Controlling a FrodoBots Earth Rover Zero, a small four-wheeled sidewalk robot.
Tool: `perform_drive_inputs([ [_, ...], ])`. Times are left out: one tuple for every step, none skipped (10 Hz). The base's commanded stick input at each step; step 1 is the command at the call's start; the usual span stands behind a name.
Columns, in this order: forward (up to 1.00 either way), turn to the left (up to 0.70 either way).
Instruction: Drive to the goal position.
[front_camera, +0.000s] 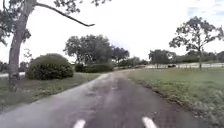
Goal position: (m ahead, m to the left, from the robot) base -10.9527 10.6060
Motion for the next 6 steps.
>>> perform_drive_inputs([
  [0.70,0.00],
  [0.60,0.00],
  [0.19,0.00],
  [0.00,0.21],
  [0.00,0.70],
  [0.00,0.70],
])
